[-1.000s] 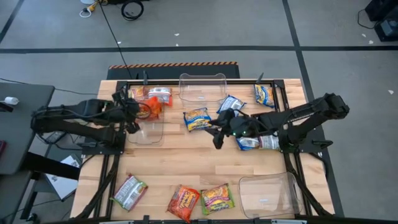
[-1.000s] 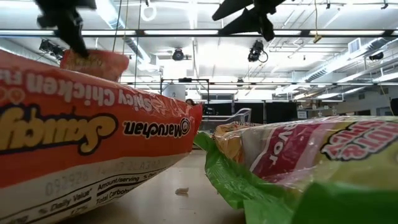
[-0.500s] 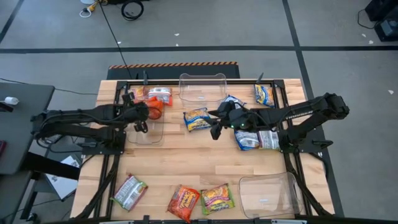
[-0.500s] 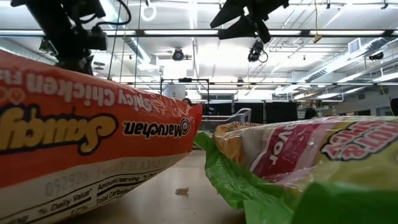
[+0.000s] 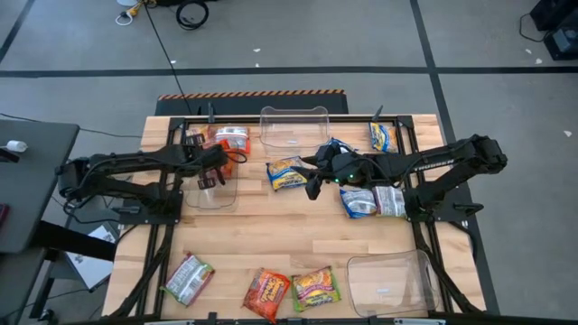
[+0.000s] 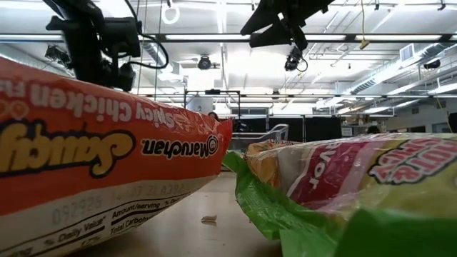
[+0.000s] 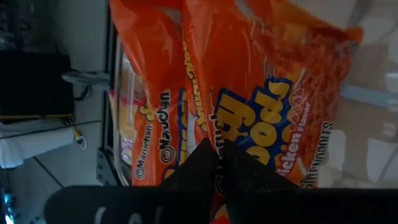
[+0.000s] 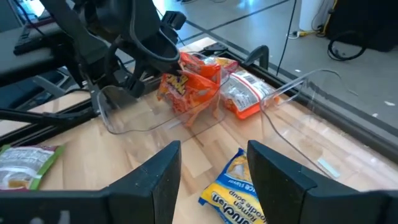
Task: Sort Maruchan noodles
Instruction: Put the orange noodles into the left transparent bin
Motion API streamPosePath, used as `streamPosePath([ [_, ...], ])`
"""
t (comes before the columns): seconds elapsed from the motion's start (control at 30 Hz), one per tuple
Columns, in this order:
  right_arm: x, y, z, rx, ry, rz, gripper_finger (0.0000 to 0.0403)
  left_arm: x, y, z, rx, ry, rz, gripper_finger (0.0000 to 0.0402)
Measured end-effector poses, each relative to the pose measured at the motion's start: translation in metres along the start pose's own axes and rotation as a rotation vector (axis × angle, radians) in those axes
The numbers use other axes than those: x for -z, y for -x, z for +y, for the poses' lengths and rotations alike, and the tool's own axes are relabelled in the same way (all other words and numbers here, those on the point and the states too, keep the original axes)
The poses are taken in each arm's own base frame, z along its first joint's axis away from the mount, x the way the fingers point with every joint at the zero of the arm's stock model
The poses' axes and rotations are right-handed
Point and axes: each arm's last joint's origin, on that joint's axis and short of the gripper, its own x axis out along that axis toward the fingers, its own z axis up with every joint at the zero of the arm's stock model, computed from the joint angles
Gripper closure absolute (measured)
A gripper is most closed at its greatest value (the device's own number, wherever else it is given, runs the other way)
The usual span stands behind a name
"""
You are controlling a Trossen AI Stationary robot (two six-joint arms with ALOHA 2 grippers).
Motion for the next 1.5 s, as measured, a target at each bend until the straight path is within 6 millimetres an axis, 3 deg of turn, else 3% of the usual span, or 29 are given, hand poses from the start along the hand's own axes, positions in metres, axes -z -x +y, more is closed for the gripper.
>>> streamPosePath([
  [0.5, -0.001, -0.002, -0.003, -0.033, 0.001, 0.018, 0.0213, 0.004, -0.003, 0.001, 0.001, -0.001, 0.066, 0.0298],
  [0.73, -0.001, -0.002, -0.004, -0.027, -0.007, 0.015, 0.0215, -0.004, 0.015, 0.015, 0.002, 0.084, 0.058, 0.0249],
  [0.87, -0.001, -0.002, -0.004, -0.026, -0.017, 0.015, 0.0215, -0.008, 0.036, 0.028, 0.056, 0.258, 0.076, 0.0231],
  [0.97, -0.001, -0.002, -0.003, -0.033, -0.018, 0.018, 0.0215, -0.01, 0.052, 0.035, 0.188, 0.53, 0.107, 0.0229],
  [1.1, -0.001, -0.002, -0.003, -0.055, -0.018, 0.027, 0.0215, -0.009, 0.059, 0.028, 0.374, 0.756, 0.202, 0.0236],
  [1.27, -0.001, -0.002, -0.002, -0.063, -0.018, 0.031, 0.0215, -0.006, 0.047, 0.005, 0.386, 0.918, 0.259, 0.0253],
  [1.5, 0.0, -0.003, -0.002, -0.144, 0.035, 0.061, 0.0215, -0.002, 0.013, -0.013, 0.392, 1.165, 0.259, 0.0297],
])
